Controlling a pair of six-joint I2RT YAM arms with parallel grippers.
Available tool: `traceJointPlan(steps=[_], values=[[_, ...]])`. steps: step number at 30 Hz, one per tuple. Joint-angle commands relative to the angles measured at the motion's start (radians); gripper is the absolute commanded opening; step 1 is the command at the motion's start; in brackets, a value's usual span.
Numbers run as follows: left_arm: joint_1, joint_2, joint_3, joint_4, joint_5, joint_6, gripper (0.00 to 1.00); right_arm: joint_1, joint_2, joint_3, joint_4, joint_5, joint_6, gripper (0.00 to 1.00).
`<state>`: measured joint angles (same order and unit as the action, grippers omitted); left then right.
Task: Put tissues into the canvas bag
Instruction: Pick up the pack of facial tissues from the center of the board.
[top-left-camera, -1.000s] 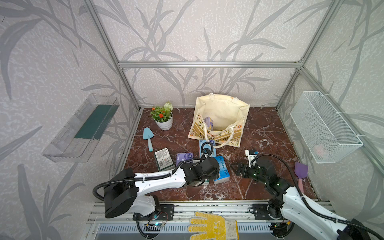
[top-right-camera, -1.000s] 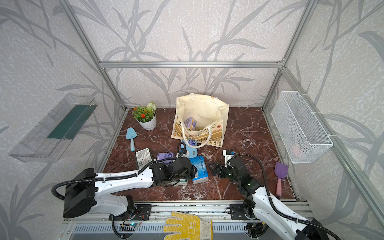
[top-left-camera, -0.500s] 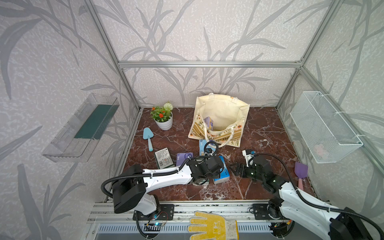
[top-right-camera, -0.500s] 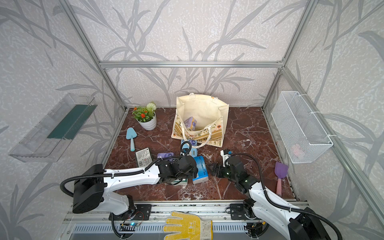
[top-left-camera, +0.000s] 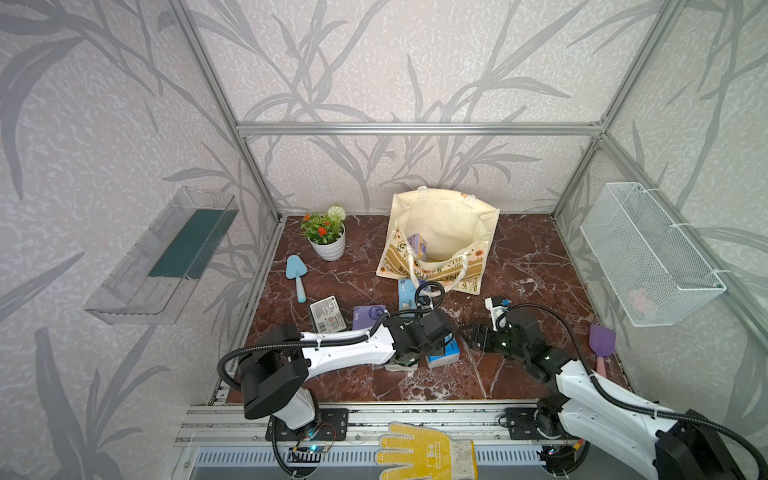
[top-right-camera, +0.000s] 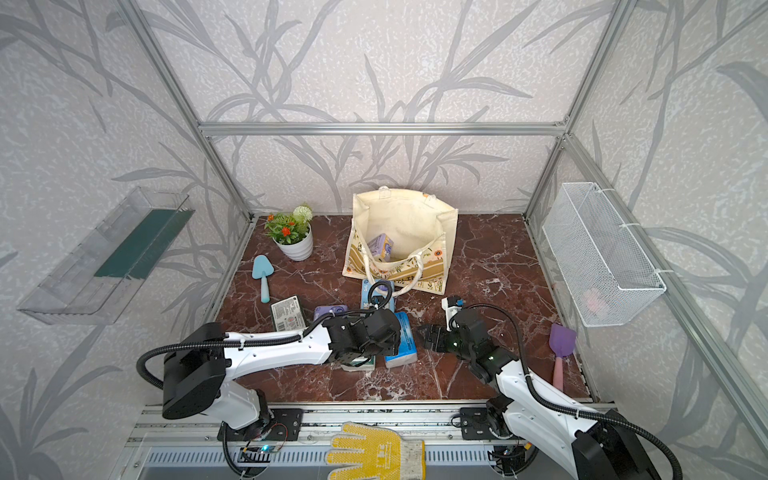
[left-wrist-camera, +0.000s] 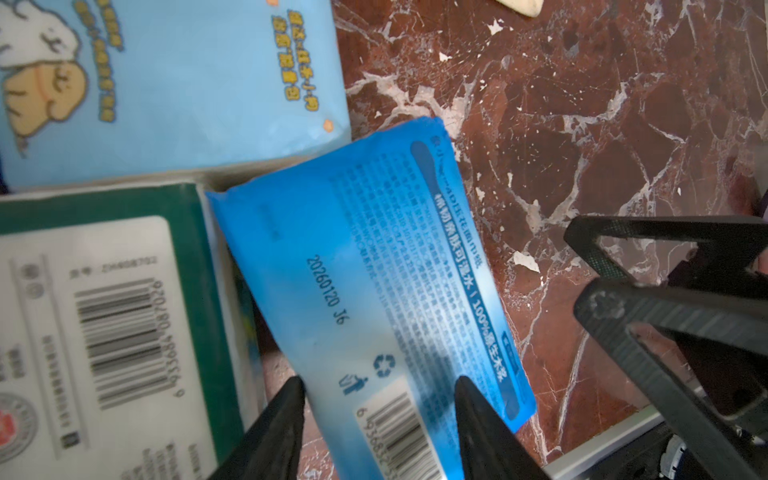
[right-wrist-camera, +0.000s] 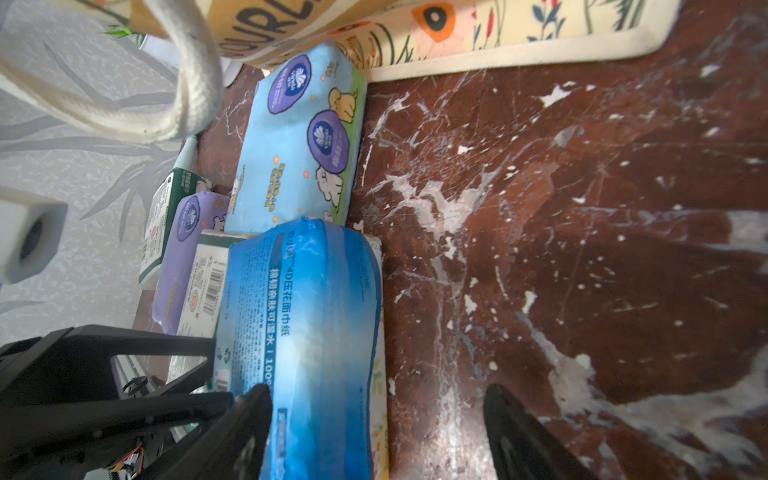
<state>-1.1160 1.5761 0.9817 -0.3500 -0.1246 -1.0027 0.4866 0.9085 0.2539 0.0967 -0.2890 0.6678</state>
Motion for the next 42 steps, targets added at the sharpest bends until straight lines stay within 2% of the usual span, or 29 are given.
traceJointPlan(steps=[1, 10, 20, 34, 42], values=[[0.005, 0.03, 0.033, 0.005, 0.006, 0.014, 0.55, -0.024, 0.004, 0.022, -0.018, -0.046, -0.018, 0.81], [0.018, 0.1, 0.094, 0.056, 0.029, 0.046, 0.52, -0.083, 0.037, -0.002, 0.012, -0.169, 0.01, 0.8], [0.061, 0.166, 0.184, 0.113, 0.074, 0.134, 0.51, -0.131, -0.03, -0.021, -0.054, -0.16, 0.012, 0.81], [0.064, 0.068, 0.04, 0.126, 0.057, 0.078, 0.49, -0.129, 0.037, -0.018, -0.014, -0.224, 0.031, 0.8], [0.068, 0.055, 0.031, 0.089, 0.024, 0.08, 0.49, -0.06, 0.053, -0.035, 0.008, -0.228, 0.069, 0.76]])
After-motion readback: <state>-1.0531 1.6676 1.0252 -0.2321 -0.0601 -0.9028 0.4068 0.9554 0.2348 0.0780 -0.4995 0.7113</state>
